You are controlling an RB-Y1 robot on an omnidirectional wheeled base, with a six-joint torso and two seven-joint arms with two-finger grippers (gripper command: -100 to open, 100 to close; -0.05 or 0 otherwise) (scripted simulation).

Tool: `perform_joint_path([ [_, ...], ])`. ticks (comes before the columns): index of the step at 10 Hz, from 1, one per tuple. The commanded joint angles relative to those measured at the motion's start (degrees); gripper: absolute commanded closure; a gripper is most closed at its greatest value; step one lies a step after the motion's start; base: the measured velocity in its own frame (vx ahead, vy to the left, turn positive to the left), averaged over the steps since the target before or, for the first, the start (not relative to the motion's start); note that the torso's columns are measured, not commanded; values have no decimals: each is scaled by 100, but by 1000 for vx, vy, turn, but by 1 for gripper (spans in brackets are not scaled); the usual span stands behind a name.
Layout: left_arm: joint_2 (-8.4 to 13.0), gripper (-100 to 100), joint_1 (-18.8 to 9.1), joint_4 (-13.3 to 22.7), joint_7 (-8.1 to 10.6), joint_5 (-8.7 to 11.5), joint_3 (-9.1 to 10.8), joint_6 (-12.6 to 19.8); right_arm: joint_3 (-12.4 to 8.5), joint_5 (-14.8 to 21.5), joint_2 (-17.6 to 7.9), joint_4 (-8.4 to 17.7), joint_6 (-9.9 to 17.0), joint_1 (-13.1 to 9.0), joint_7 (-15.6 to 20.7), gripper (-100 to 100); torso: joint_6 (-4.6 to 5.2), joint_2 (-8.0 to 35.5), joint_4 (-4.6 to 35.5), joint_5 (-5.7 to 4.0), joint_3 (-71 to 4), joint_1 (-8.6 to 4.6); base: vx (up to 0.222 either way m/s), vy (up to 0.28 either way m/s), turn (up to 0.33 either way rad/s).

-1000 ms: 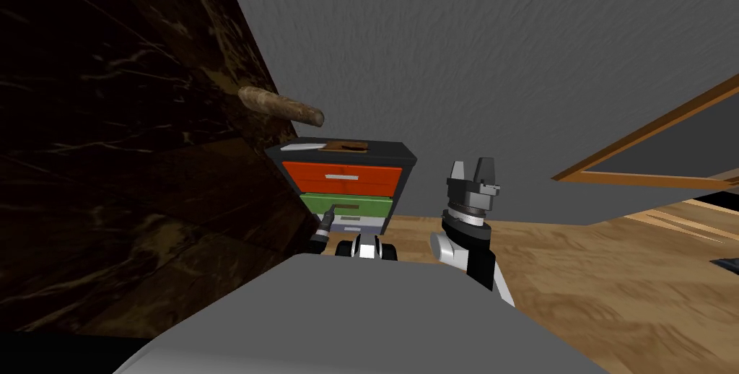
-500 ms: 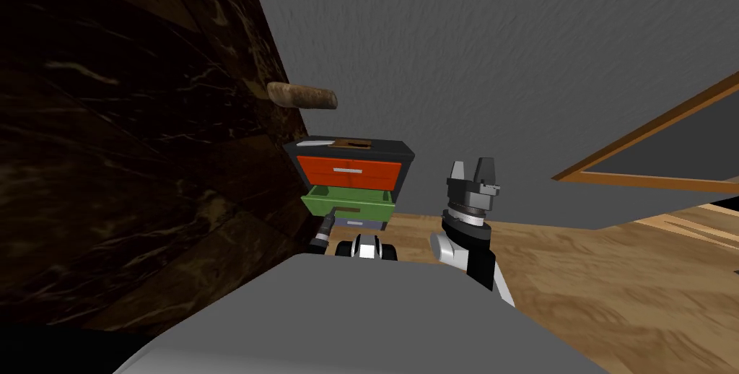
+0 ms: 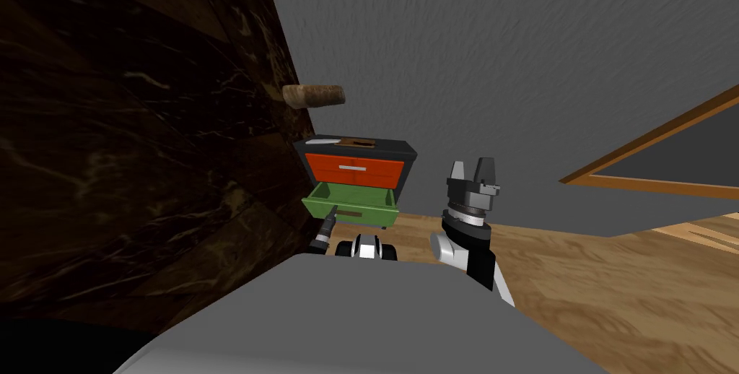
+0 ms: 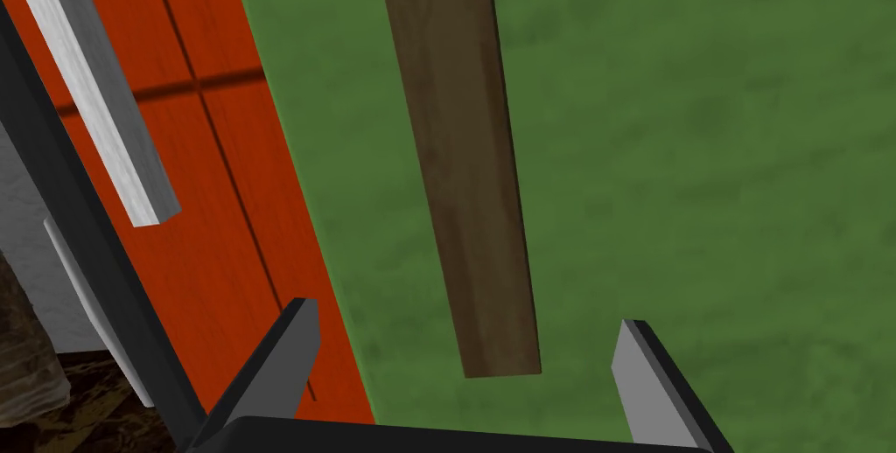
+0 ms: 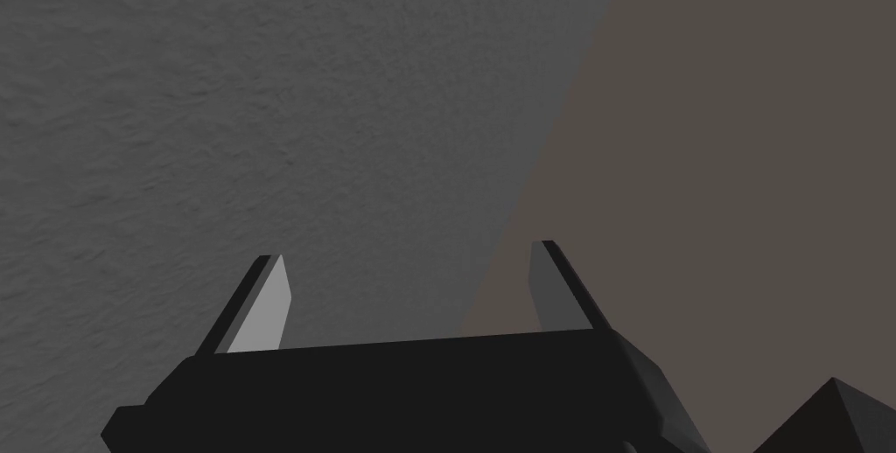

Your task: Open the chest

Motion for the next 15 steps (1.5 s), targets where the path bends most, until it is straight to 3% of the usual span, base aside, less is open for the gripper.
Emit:
perform_joint_path([
  [1,66,-100,55,-320,79,1,-12,233,0,0,0,0,0,0,0,0,-1,6,-1,3,4,6,-6,-15,-3],
  [6,232,-100,220,-1179,273,-7,-58,927,0,0,0,0,0,0,0,0,-3,17,-1,6,11,12,-22,-11,-1],
  [8,265,-100,253,-1378,312,-8,-68,1066,0,0,0,0,0,0,0,0,-2,25,15,-5,12,0,-14,-7,2],
  [9,244,-100,230,-1221,282,-8,-55,982,0,0,0,0,0,0,0,0,0,26,12,-3,13,-2,0,0,0],
  [10,246,0,231,-1238,286,-8,-54,1005,0,0,0,0,0,0,0,0,-1,19,4,2,11,4,0,0,0],
  [15,247,0,233,-1233,285,-8,-50,1006,0,0,0,0,0,0,0,0,-3,12,-2,6,8,12,0,0,0],
])
